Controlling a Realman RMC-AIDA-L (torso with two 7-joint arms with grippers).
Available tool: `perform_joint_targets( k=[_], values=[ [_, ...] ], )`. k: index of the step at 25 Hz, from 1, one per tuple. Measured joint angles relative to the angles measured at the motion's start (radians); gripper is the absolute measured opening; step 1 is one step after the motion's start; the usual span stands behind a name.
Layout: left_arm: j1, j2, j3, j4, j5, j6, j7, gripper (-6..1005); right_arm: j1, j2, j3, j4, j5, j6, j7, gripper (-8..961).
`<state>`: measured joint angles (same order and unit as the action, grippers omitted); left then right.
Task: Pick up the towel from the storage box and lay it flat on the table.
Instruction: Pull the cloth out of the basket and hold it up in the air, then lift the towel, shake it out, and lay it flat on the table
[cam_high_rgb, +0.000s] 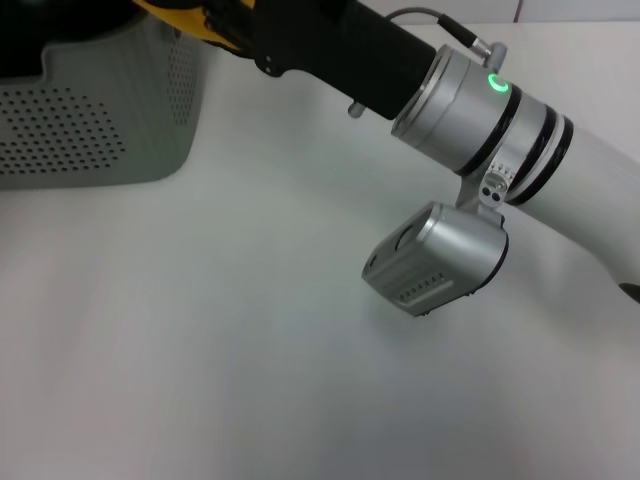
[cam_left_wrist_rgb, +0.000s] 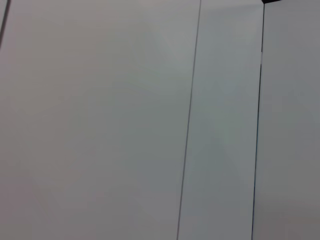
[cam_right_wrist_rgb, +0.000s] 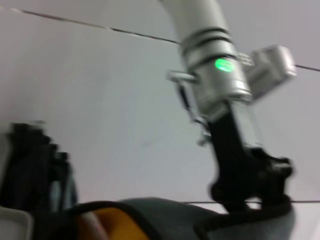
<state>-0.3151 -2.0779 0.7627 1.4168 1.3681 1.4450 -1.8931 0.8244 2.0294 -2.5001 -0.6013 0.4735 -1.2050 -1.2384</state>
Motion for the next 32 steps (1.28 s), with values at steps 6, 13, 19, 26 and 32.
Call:
perform_joint_targets(
  k=[6, 13, 19, 26, 32],
  values=[
    [0.001, 0.006, 0.000, -0.009, 0.000, 0.000, 0.000, 12, 0.011, 0.000, 0.004, 0.017, -0.004, 0.011, 0.003, 420],
    [0.006, 0.015, 0.000, -0.022, 0.011, 0.000, -0.001, 14, -0.015, 0.000, -0.039, -0.016, 0.000, 0.035, 0.060, 112],
    [0.034, 0.035, 0.000, -0.077, 0.030, 0.018, -0.001, 17, -0.106, 0.000, -0.021, -0.094, -0.004, -0.069, 0.176, 53],
    [0.053, 0.059, 0.000, -0.134, 0.040, 0.094, 0.017, 22, -0.128, 0.000, 0.006, -0.111, 0.000, -0.090, 0.352, 3],
    [0.051, 0.076, 0.001, -0.164, 0.085, 0.175, 0.027, 25, -0.144, -0.014, 0.030, -0.118, -0.059, -0.098, 0.719, 3]
  ],
)
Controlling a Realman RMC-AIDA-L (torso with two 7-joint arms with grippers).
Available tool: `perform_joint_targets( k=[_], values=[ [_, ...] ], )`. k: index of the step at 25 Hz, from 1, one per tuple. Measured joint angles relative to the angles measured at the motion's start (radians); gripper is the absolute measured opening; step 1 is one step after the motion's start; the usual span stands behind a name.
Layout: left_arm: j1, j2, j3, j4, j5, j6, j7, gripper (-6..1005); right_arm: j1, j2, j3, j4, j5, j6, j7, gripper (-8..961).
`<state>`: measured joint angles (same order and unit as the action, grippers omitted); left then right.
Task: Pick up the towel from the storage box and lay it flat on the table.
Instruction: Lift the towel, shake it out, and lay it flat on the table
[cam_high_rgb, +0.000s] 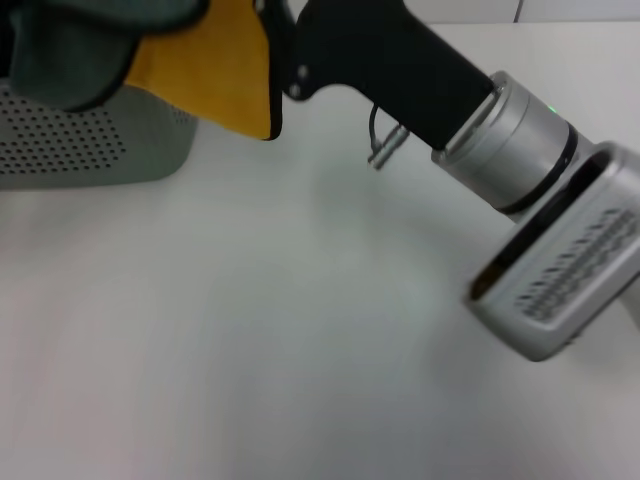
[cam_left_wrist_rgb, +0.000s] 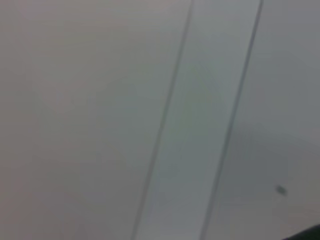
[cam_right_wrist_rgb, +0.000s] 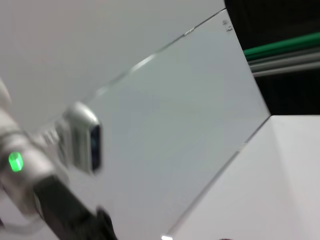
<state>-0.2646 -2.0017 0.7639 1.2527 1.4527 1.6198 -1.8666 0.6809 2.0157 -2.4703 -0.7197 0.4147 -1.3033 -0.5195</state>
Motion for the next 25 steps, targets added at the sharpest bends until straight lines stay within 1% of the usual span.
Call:
perform_joint_targets(
  k=[3, 5, 6, 7, 10, 14, 16, 17, 20, 23, 25],
  values=[
    [-0.027, 0.012, 0.006, -0.024, 0.057, 0.078, -0.003, 27, -0.013, -0.010, 0.064, -0.005, -0.145, 0.011, 0.249, 3],
    [-0.043, 0.011, 0.007, -0.039, 0.079, 0.118, -0.001, 66, -0.029, -0.016, 0.192, -0.006, -0.334, 0.008, 0.531, 3],
    [-0.056, 0.007, 0.008, -0.048, 0.096, 0.145, 0.001, 86, -0.035, -0.018, 0.228, -0.004, -0.387, 0.003, 0.605, 3],
    [-0.067, 0.004, 0.008, -0.055, 0.111, 0.166, 0.002, 105, -0.047, -0.020, 0.310, -0.007, -0.488, -0.018, 0.719, 3],
    [-0.089, 0.000, 0.022, -0.071, 0.153, 0.210, 0.002, 164, -0.084, -0.023, 0.518, -0.052, -0.711, -0.067, 0.950, 3],
    [-0.102, 0.006, 0.095, -0.080, 0.167, 0.262, 0.003, 242, -0.134, -0.023, 0.779, -0.180, -0.964, -0.113, 1.209, 3],
    [-0.113, 0.009, 0.140, -0.083, 0.166, 0.282, 0.002, 281, -0.150, -0.021, 0.872, -0.227, -1.042, -0.139, 1.299, 3],
    [-0.115, 0.008, 0.154, -0.083, 0.162, 0.286, 0.001, 281, -0.156, -0.017, 0.922, -0.249, -1.076, -0.160, 1.347, 3],
    [-0.121, 0.000, 0.164, -0.082, 0.146, 0.291, -0.002, 283, -0.161, -0.013, 1.006, -0.301, -1.108, -0.199, 1.431, 3],
    [-0.127, -0.004, 0.164, -0.102, 0.109, 0.295, 0.007, 284, -0.162, -0.013, 1.034, -0.347, -1.117, -0.200, 1.467, 3],
    [-0.135, -0.005, 0.166, -0.143, 0.063, 0.315, 0.022, 285, -0.170, -0.007, 1.052, -0.373, -1.115, -0.206, 1.473, 3]
  ],
)
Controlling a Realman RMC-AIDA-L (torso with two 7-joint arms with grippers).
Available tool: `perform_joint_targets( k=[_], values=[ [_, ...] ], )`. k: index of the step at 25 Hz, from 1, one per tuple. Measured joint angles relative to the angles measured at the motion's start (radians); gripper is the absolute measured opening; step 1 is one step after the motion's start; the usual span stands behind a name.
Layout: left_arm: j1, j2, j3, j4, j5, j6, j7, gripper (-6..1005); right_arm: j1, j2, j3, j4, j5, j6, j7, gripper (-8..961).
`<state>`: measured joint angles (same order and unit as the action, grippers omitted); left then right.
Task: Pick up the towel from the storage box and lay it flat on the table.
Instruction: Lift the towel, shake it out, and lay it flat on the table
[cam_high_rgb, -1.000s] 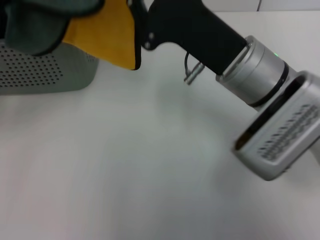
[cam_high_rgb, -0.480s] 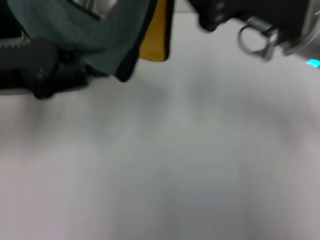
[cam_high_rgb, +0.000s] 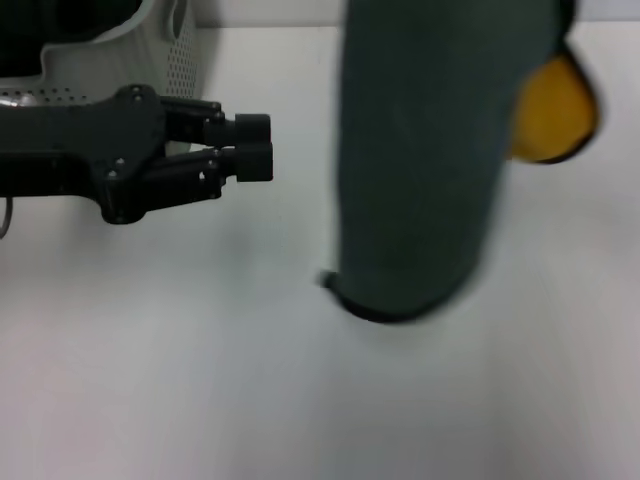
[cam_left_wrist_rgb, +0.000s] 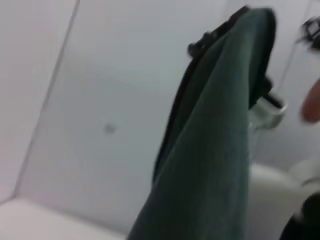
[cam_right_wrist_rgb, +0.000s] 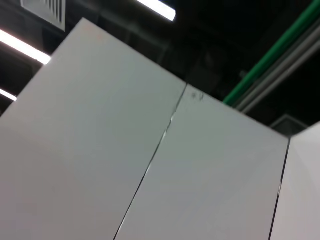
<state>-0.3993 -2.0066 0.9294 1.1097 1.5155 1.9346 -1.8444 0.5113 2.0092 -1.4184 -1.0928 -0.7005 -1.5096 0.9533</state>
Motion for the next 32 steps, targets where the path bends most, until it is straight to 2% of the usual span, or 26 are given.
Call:
perform_joint_targets(
  k=[3, 7, 10, 13, 16, 18, 19, 20, 23, 26, 30, 32],
  values=[
    [-0.019, 0.005, 0.000, -0.076, -0.061, 0.033, 0.016, 287, -0.027, 0.014, 0.019, -0.058, 0.002, 0.001, 0.000, 3],
    [-0.018, 0.012, -0.006, -0.128, -0.078, 0.039, 0.031, 289, -0.077, 0.012, 0.017, -0.154, -0.002, 0.061, 0.004, 4],
    [-0.006, 0.010, -0.008, -0.131, -0.080, 0.038, 0.061, 290, -0.123, 0.014, 0.001, -0.224, -0.012, 0.136, -0.007, 4],
    [0.012, -0.004, -0.027, -0.133, -0.079, 0.033, 0.134, 291, -0.159, 0.018, -0.043, -0.289, -0.017, 0.242, -0.056, 4],
    [0.044, -0.040, -0.065, -0.134, -0.082, 0.031, 0.293, 293, -0.172, 0.018, -0.105, -0.342, 0.000, 0.386, -0.139, 4],
    [0.074, -0.070, -0.079, -0.137, -0.103, 0.030, 0.455, 294, -0.172, 0.018, -0.124, -0.366, 0.012, 0.452, -0.160, 4],
    [0.097, -0.086, -0.083, -0.149, -0.125, 0.030, 0.588, 294, -0.167, 0.018, -0.128, -0.373, 0.021, 0.481, -0.163, 4],
    [0.117, -0.093, -0.074, -0.178, -0.158, 0.028, 0.706, 295, -0.159, 0.018, -0.133, -0.375, 0.030, 0.503, -0.164, 4],
    [0.149, -0.093, -0.036, -0.313, -0.281, 0.022, 1.008, 296, -0.131, 0.019, -0.148, -0.388, 0.055, 0.585, -0.173, 4],
    [0.150, -0.094, -0.014, -0.542, -0.403, 0.026, 1.425, 298, -0.098, 0.019, -0.149, -0.390, 0.088, 0.659, -0.177, 4],
    [0.100, -0.098, 0.021, -0.839, -0.509, 0.028, 2.045, 300, -0.011, 0.019, -0.145, -0.325, 0.190, 0.707, -0.180, 4],
    [0.063, -0.099, 0.021, -0.944, -0.532, 0.029, 2.279, 301, 0.036, 0.019, -0.145, -0.281, 0.226, 0.707, -0.180, 4]
  ],
)
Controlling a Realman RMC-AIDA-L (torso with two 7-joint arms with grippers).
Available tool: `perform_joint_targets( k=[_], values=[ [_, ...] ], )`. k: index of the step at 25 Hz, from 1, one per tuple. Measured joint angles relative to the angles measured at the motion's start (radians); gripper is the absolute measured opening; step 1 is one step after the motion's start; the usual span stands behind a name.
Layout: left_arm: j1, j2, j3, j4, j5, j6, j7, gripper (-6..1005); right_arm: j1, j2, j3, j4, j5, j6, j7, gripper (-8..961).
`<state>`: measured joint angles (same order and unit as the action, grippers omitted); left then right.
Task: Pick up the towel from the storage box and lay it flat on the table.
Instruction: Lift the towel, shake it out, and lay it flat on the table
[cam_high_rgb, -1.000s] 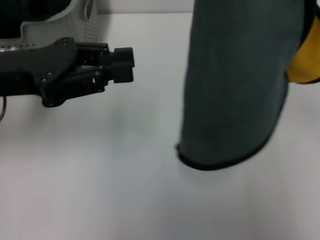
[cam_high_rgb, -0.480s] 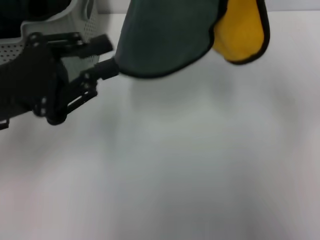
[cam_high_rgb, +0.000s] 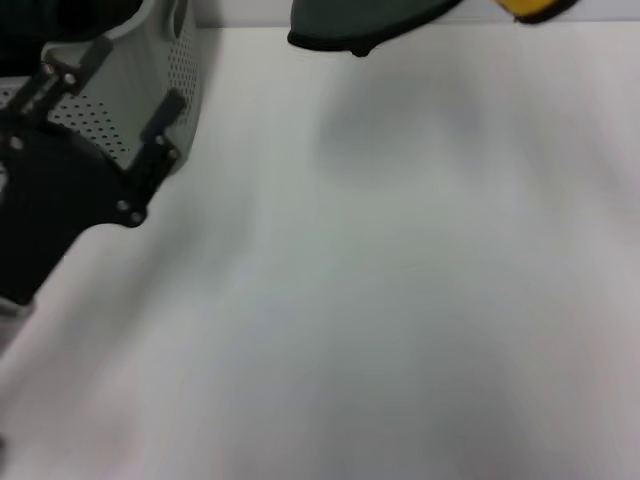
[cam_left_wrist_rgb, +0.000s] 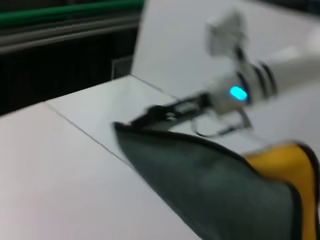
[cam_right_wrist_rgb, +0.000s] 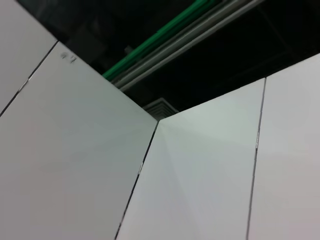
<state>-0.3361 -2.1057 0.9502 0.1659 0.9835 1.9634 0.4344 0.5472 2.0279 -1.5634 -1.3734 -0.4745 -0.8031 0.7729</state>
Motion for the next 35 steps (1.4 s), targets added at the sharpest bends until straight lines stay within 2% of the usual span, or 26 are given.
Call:
perform_joint_targets(
  k=[1, 4, 6, 10, 15, 20, 26, 35],
  values=[
    [-0.024, 0.000, -0.002, -0.056, -0.007, -0.001, 0.118, 301, 0.022, 0.000, 0.000, 0.019, 0.009, 0.000, 0.000, 4],
    [-0.076, -0.001, -0.005, -0.159, -0.027, -0.001, 0.319, 410, 0.104, 0.000, -0.018, 0.089, 0.018, 0.003, 0.001, 4],
    [-0.100, -0.002, -0.005, -0.203, -0.039, -0.007, 0.382, 482, 0.154, 0.000, -0.038, 0.136, 0.018, 0.009, 0.001, 4],
    [-0.129, -0.003, -0.004, -0.266, -0.045, -0.020, 0.519, 522, 0.238, 0.000, -0.063, 0.216, 0.023, 0.011, -0.002, 4],
    [-0.131, -0.003, -0.004, -0.282, -0.039, -0.031, 0.586, 531, 0.308, 0.000, -0.073, 0.289, 0.052, -0.005, -0.003, 4],
    [-0.127, -0.003, -0.041, -0.291, -0.045, -0.064, 0.667, 530, 0.321, 0.000, -0.095, 0.306, 0.057, -0.028, -0.006, 3],
    [-0.132, -0.003, -0.077, -0.310, -0.037, -0.068, 0.774, 528, 0.302, 0.000, -0.101, 0.317, 0.059, -0.085, 0.002, 3],
    [-0.144, -0.003, -0.083, -0.321, -0.039, -0.066, 0.876, 526, 0.288, 0.000, -0.112, 0.332, 0.082, -0.122, 0.005, 3]
  ],
)
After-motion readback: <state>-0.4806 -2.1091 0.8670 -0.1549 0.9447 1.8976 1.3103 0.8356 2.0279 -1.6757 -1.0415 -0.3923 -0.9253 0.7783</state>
